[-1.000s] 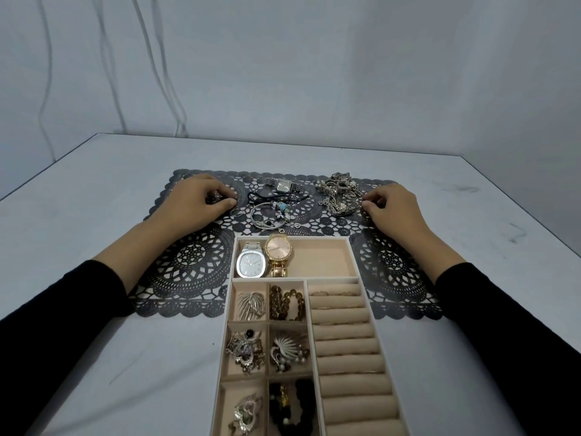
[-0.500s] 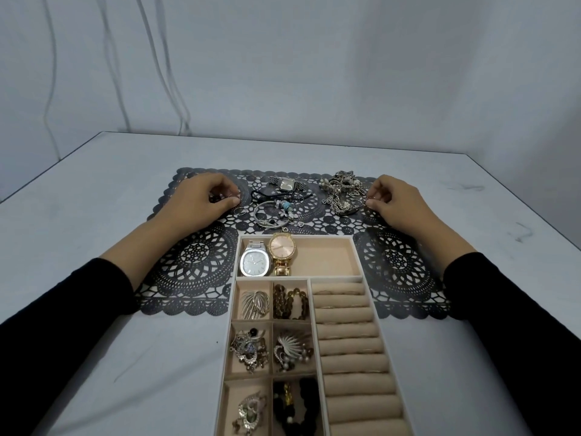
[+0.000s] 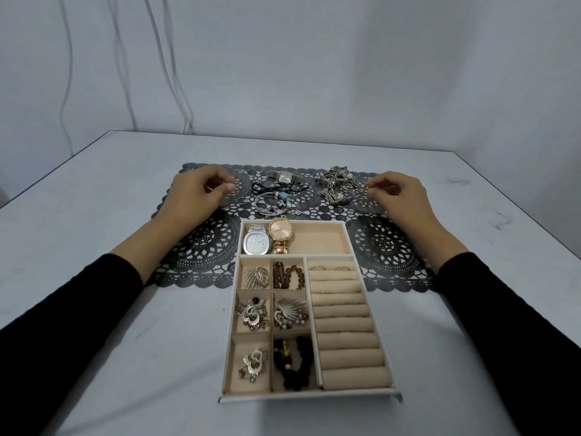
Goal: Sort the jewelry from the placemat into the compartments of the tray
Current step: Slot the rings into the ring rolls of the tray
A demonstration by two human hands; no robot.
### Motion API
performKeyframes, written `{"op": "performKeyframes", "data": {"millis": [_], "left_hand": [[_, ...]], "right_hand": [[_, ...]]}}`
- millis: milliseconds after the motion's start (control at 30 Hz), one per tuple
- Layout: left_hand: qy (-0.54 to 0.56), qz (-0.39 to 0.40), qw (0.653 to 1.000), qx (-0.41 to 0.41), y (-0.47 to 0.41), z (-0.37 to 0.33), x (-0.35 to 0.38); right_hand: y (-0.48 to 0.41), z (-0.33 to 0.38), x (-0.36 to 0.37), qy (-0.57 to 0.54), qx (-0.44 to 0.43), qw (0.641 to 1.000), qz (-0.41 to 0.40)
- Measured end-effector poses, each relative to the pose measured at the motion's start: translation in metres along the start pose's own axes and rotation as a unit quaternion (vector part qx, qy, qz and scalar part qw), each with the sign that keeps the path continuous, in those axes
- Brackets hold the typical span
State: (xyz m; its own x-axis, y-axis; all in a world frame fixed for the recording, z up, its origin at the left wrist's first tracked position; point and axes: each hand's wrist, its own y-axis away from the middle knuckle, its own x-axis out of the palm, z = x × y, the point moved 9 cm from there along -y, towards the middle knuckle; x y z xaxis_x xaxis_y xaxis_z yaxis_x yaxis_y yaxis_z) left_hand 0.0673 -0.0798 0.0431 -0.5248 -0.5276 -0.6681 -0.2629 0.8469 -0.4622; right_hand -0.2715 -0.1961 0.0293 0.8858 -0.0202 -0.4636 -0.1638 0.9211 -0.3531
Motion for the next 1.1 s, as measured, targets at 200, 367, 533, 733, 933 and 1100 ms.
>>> {"op": "performKeyframes", "data": {"millis": [200,367,533,733,933,1100], "left_hand": [[0.066,-0.008,0.998,-0.002,0.024,-0.025,-0.008],[0.125,-0.012,0.992,0.013,0.051,-0.054,-0.012],[0.194,0.018,0.980,0.037,0.080,-0.085,-0.006],[0.222,0.060,0.970,0.079,0.116,-0.119,0.003],[0.223,0.082,0.965,0.114,0.137,-0.138,0.013],[0.219,0.077,0.965,0.118,0.138,-0.138,0.013]], "right_hand": [[0.027,0.021,-0.004,-0.106,0.005,0.994,0.016],[0.057,0.049,-0.008,-0.135,-0.023,0.990,0.027],[0.091,0.068,-0.009,-0.160,-0.047,0.984,0.056],[0.132,0.079,-0.008,-0.175,-0.047,0.974,0.133],[0.162,0.089,0.000,-0.148,-0.097,0.956,0.233],[0.174,0.093,0.004,-0.106,-0.123,0.942,0.292]]}}
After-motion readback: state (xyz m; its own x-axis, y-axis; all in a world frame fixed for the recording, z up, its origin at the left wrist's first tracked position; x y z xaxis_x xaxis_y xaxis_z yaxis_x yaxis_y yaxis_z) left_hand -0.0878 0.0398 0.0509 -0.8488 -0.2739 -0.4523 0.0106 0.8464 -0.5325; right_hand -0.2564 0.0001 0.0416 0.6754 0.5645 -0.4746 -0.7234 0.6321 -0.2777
